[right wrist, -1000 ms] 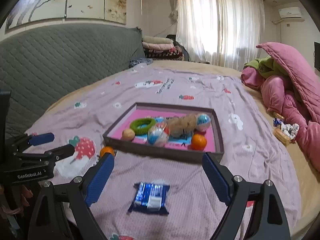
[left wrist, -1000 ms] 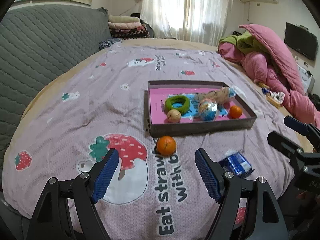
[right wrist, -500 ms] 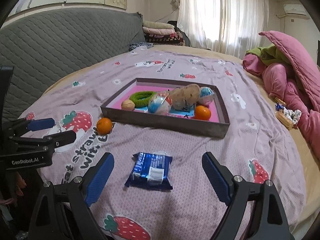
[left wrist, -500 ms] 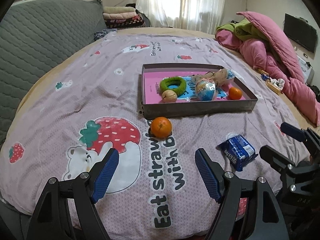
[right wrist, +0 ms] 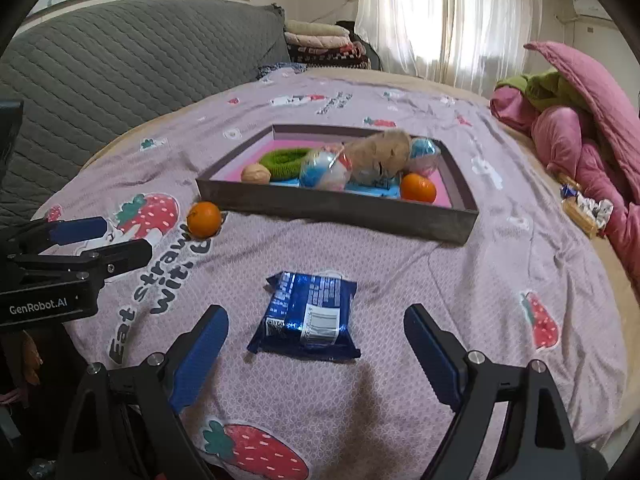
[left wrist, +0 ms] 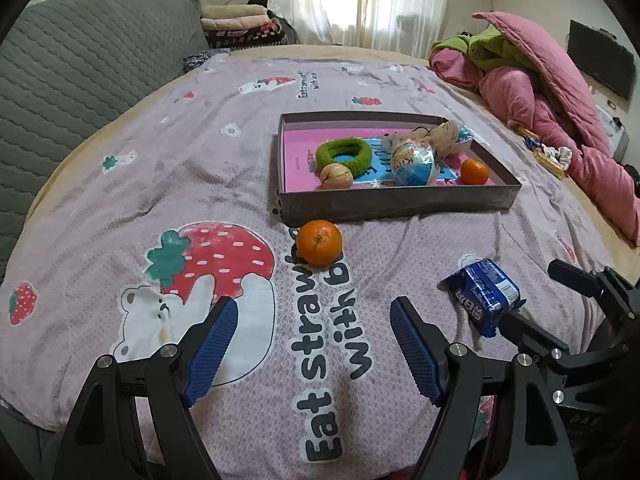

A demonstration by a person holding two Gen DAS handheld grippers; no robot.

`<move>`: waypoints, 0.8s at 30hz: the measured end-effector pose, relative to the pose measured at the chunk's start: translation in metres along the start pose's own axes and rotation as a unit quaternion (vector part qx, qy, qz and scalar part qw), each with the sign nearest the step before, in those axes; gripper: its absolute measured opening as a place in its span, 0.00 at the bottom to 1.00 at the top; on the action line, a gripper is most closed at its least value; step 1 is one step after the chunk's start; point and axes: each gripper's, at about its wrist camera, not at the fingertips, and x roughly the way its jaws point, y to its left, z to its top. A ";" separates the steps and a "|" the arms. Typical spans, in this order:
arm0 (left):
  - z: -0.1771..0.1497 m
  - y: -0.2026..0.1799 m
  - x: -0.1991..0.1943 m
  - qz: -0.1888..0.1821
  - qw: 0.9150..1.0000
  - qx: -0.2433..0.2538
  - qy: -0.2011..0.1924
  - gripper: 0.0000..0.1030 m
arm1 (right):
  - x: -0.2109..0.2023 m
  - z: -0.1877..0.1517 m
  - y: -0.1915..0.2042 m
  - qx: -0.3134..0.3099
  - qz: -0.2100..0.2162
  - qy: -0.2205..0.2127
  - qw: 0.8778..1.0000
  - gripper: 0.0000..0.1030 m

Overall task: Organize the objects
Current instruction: 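Move the left gripper to the mandarin while the right approaches the blue snack packet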

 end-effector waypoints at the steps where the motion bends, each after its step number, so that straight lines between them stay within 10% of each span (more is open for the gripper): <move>1: 0.000 0.000 0.002 -0.001 1.000 -0.001 0.001 0.77 | 0.002 -0.001 0.000 0.001 -0.002 0.002 1.000 0.87; 24: 0.021 -0.004 0.050 0.009 1.000 -0.005 0.028 0.77 | 0.033 0.005 -0.008 0.026 0.006 0.025 0.999 0.87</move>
